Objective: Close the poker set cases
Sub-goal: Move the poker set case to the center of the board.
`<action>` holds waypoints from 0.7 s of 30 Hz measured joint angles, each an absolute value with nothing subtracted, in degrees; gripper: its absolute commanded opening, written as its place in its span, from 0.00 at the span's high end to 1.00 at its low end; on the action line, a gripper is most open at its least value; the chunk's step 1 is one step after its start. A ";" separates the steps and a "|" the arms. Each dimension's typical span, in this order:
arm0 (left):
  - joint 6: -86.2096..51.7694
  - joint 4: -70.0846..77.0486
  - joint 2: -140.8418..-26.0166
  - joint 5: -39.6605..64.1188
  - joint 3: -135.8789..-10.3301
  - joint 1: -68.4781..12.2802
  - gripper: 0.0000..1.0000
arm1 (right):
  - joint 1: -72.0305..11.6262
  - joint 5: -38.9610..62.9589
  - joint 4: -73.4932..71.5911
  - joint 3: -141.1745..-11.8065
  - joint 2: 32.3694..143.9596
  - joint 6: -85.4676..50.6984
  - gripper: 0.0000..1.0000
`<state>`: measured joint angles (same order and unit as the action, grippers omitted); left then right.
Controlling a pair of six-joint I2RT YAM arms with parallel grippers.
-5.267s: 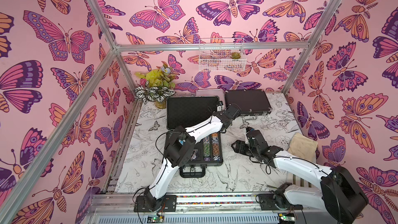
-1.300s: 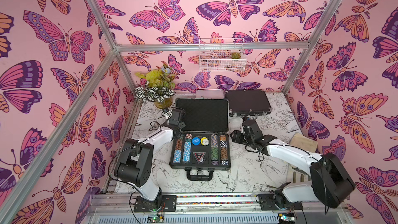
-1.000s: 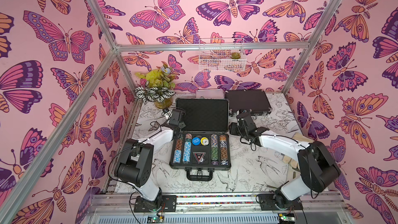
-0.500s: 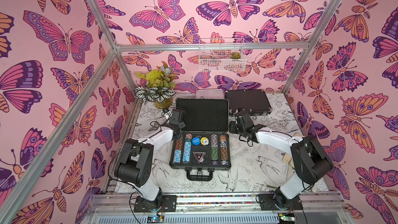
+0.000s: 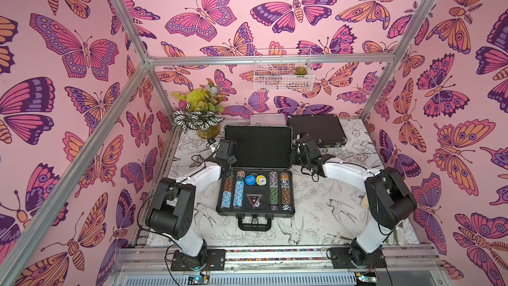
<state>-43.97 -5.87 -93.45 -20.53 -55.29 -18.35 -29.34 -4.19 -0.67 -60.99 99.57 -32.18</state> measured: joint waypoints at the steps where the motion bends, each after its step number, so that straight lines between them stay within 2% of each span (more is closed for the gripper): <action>1: -43.94 -5.87 -93.45 -20.51 -55.29 -18.35 0.80 | -29.34 -4.14 -0.73 -61.17 100.03 -32.18 0.61; 5: -43.90 -5.87 -93.45 -20.45 -55.29 -18.35 0.80 | -29.34 -3.95 -1.43 -62.57 102.24 -31.66 0.72; 11: -42.83 -6.46 -93.45 -19.11 -55.77 -18.35 0.81 | -29.82 -7.73 -0.54 -64.05 104.05 -26.70 0.98; 14: -42.39 -7.53 -93.45 -16.47 -56.49 -18.85 0.81 | -29.82 -11.49 0.19 -64.25 104.14 -24.86 1.00; 21: -42.22 -8.82 -94.37 -13.10 -58.19 -20.40 0.81 | -27.05 -11.35 -0.67 -64.25 104.31 -22.33 1.00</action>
